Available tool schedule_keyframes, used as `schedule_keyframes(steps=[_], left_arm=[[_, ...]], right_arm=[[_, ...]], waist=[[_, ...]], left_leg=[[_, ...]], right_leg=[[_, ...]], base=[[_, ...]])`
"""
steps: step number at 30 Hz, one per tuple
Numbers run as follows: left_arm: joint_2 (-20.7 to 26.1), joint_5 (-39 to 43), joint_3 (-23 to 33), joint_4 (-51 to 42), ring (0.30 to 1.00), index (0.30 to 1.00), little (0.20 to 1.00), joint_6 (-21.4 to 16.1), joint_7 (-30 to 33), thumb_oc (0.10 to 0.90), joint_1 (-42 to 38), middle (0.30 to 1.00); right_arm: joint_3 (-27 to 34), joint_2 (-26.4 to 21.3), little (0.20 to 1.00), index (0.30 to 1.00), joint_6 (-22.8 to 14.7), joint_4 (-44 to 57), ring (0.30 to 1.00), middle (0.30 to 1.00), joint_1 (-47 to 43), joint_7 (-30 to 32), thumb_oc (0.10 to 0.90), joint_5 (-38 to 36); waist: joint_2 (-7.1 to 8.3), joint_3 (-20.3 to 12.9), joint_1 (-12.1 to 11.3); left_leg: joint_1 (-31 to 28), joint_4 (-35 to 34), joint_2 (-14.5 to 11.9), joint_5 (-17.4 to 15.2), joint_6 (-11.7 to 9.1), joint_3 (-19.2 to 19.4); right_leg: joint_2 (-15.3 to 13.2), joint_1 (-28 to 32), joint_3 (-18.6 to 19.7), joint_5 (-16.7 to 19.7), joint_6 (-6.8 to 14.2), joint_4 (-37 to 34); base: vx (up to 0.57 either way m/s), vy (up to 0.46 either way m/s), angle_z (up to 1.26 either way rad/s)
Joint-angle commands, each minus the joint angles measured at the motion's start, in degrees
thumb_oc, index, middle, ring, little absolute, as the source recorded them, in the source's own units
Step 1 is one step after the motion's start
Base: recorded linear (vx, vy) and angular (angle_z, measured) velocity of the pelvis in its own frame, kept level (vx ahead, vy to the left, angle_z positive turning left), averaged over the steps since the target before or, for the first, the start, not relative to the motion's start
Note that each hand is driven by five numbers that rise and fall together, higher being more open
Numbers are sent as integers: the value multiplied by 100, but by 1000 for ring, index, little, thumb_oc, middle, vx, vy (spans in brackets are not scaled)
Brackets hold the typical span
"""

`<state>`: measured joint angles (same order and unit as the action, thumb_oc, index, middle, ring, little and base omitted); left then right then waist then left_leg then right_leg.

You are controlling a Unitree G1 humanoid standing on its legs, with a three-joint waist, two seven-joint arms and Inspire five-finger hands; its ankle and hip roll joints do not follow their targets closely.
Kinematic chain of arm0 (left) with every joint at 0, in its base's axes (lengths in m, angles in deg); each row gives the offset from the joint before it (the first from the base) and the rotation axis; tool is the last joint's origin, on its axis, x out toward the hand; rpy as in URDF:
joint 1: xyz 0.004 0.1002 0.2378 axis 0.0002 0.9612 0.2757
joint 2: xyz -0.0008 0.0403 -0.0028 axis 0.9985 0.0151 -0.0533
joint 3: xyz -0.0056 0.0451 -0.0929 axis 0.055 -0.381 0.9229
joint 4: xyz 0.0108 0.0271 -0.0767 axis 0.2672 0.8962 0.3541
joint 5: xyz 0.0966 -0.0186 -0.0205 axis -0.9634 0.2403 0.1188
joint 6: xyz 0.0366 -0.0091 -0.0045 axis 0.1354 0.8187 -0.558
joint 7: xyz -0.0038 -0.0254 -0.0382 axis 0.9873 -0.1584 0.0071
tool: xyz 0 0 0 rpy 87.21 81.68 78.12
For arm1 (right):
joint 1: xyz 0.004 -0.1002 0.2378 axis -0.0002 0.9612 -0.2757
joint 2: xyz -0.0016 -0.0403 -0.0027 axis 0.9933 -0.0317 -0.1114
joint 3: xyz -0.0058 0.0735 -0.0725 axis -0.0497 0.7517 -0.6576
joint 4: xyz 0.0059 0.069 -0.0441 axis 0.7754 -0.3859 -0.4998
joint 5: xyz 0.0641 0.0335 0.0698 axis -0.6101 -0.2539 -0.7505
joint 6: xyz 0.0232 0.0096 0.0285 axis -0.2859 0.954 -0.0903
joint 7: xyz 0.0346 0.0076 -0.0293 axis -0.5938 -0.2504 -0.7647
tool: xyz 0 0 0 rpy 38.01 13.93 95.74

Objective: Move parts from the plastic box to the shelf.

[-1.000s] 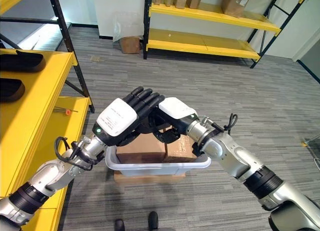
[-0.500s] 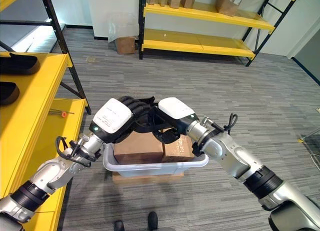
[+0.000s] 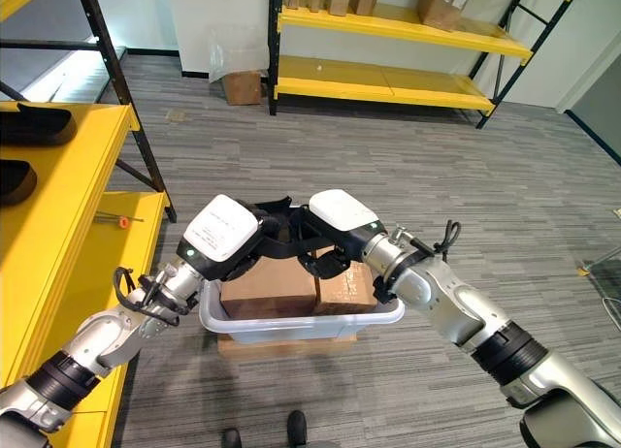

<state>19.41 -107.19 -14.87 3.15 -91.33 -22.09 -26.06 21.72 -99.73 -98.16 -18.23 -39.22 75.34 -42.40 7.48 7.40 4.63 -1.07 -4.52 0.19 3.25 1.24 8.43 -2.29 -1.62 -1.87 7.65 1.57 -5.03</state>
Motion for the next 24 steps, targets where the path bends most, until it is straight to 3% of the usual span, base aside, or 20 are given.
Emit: schedule_keyframes(steps=[1, 2, 8, 11, 24], left_arm=[[-427, 365, -144, 147, 300, 300, 300, -38, 330, 400, -456, 300], [-418, 382, -70, 172, 300, 300, 300, -24, 329, 400, -355, 300], [-335, 401, 169, 173, 300, 300, 300, 14, 337, 400, -118, 300], [11, 406, 1028, 234, 300, 300, 300, 117, 459, 400, 693, 300], [-30, 638, 2748, -64, 300, 300, 300, 211, 832, 400, 2217, 300]], right_arm=[[605, 337, 300, 300, -312, -75, 300, 300, -820, 613, 400, -273], [765, 432, 1000, 1000, -312, -37, 1000, 1000, -621, 617, 900, -390], [1119, 491, 1000, 1000, -341, 217, 1000, 1000, -196, 594, 900, -603], [2133, 679, 1000, 1000, -472, 645, 1000, 1000, 1178, 507, 900, -1217], [3435, 1603, 1000, 1000, -698, 1173, 1000, 1000, 3439, 365, 900, -1792]], waist=[[-194, -895, -32], [-200, -897, -28], [-217, -899, -30], [-279, -868, -38], [-492, -808, 17]], left_leg=[[-344, -48, -501, -456, -296, -356], [-350, -48, -505, -455, -294, -360], [-356, -48, -501, -452, -292, -371], [-337, -48, -494, -439, -300, -382], [-349, -48, -524, -427, -339, -448]], right_leg=[[-274, 197, -49, -492, 525, 117], [-277, 208, -51, -496, 522, 115], [-280, 212, -62, -498, 515, 123], [-287, 212, -98, -507, 515, 130], [-278, 255, -191, -659, 480, 208]], base=[[0, 0, 0], [0, 0, 0], [0, 0, 0], [0, 0, 0], [-1, -18, 2]])
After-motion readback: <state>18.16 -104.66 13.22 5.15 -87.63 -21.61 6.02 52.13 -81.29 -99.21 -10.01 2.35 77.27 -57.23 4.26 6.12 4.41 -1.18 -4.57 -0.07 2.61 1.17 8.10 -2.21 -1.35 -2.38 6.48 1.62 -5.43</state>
